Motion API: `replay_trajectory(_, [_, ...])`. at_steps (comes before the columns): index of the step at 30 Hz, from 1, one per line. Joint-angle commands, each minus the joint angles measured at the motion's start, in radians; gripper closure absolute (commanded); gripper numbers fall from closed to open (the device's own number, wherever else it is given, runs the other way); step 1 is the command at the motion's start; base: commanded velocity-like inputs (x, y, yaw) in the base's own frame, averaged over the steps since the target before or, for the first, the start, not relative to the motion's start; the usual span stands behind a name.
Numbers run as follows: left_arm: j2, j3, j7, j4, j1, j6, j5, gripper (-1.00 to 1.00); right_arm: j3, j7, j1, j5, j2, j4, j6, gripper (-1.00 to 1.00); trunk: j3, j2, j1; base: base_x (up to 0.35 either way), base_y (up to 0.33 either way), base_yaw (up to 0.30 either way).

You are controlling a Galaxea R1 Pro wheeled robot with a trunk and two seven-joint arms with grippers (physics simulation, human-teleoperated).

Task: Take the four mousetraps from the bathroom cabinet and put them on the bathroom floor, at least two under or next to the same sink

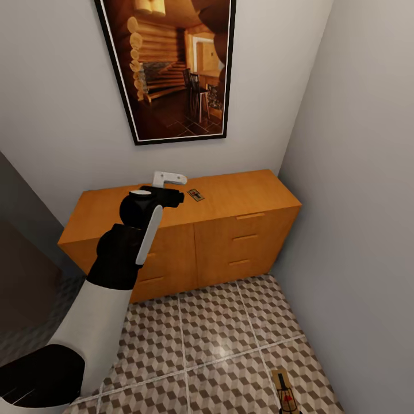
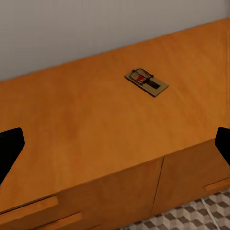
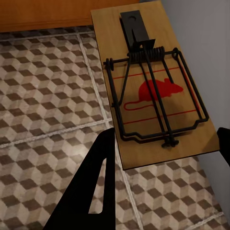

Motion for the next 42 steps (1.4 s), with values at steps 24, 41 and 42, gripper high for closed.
replay_trajectory(24, [0.003, -0.012, 0.007, 0.002, -0.001, 0.003, 0.004, -1.00, -0.007, -0.004, -0.001, 0.008, 0.002, 0.001, -0.003, 1.00, -0.002, -0.002, 0.001, 0.000, 0.000, 0.000])
replay_trajectory(41, [0.003, -0.012, 0.009, 0.006, -0.001, 0.003, 0.005, -1.00, -0.007, -0.004, -0.001, 0.008, 0.003, 0.001, -0.003, 1.00, -0.002, -0.002, 0.001, 0.130, -0.075, 0.000])
replay_trajectory(42, [0.003, -0.013, 0.009, 0.007, -0.001, 0.003, 0.005, -1.00, -0.007, -0.004, -0.001, 0.008, 0.003, 0.001, -0.003, 1.00, -0.002, -0.002, 0.001, 0.263, -0.168, 0.000])
